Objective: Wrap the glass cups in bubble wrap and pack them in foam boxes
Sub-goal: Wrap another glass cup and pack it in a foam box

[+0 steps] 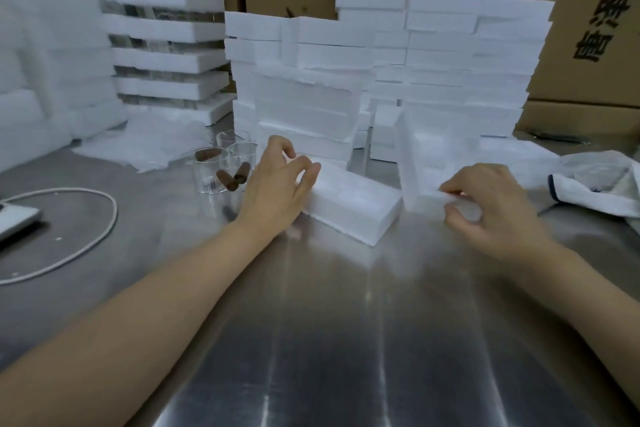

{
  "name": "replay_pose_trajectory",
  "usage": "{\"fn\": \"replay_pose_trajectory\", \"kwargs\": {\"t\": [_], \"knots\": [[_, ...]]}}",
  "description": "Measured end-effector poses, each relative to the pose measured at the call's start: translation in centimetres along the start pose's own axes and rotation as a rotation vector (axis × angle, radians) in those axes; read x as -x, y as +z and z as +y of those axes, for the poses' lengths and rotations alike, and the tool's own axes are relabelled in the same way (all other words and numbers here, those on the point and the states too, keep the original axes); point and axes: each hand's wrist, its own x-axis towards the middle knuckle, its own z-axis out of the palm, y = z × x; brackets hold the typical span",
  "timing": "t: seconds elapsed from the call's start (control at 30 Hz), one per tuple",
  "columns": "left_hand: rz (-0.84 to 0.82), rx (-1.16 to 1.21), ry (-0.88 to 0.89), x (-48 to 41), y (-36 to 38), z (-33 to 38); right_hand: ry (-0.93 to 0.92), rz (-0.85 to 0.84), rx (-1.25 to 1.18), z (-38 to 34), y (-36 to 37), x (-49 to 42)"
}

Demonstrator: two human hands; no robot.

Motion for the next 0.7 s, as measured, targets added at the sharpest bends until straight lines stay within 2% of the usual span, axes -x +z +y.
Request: {"fn": "replay_pose_trajectory", "kwargs": {"t": [0.13, 0.27, 0.43, 0.6, 0.7], "knots": [[-0.106, -0.104, 0.007, 0.5, -0.3, 0.5, 0.060, -0.025, -0.025, 0.7, 0.0, -0.1], [-0.138, -0.054, -0.019, 0.2, -0.2, 0.0, 0.080, -0.099, -0.128, 1.1, 0.0, 0.2], [-0.166, 0.002, 0.117, 0.1, 0.1, -0.3, -0.002, -0.257, -0.280, -1.0, 1.0, 0.3], [-0.115, 0.012, 0.078, -0.1, 0.2, -0.9, 0.000, -0.296, -0.321, -2.1, 1.3, 0.2], [0.048, -0.199, 0.165, -0.7, -0.2, -0.7, -0.009, -0.309, -0.279, -2.3, 1.0, 0.3]]}}
